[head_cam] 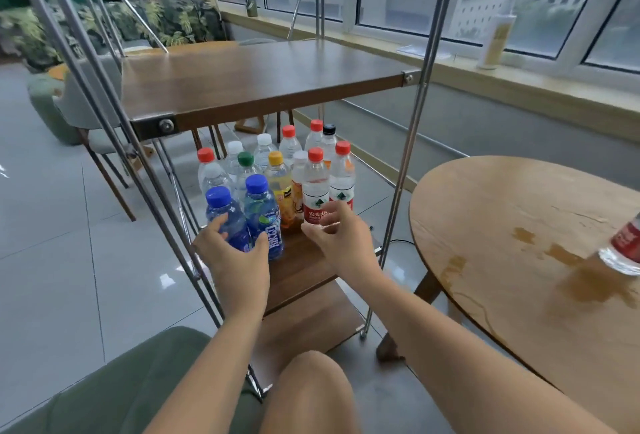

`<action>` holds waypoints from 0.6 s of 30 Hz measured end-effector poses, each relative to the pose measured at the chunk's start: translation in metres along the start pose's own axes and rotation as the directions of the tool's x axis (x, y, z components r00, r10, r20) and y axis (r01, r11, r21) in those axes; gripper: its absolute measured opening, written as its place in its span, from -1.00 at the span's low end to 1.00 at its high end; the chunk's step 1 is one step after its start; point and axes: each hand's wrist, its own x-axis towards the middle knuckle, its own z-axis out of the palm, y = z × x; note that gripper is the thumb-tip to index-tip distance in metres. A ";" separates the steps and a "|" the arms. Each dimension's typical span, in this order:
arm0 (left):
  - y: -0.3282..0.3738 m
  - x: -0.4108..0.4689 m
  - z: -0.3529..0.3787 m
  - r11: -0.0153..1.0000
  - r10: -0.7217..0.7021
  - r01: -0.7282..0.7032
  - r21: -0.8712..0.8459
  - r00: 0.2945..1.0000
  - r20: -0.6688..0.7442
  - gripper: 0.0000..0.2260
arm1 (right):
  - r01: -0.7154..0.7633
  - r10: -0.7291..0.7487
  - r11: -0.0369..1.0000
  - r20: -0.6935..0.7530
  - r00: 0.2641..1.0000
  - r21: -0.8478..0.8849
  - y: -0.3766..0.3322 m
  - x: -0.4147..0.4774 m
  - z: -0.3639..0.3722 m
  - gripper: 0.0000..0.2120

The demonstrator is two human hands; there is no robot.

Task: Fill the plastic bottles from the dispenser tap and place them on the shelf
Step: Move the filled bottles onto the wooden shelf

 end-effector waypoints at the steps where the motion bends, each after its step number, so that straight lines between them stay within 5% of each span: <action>1: 0.003 -0.007 0.001 1.000 0.006 -0.007 0.028 1.000 0.030 -0.39 | 0.001 -0.001 1.000 -0.018 1.000 0.002 -0.002 -0.005 -0.014 -0.60; 10: 0.057 -0.089 0.070 0.993 0.115 -0.090 -0.076 0.885 0.451 -0.59 | -0.039 0.009 0.995 -0.307 0.952 -0.091 0.021 -0.045 -0.157 -0.54; 18: 0.096 -0.147 0.138 0.969 0.246 -0.158 -0.192 0.731 0.637 -0.67 | -0.215 0.103 0.972 -0.656 0.748 -0.092 0.068 -0.074 -0.290 -0.65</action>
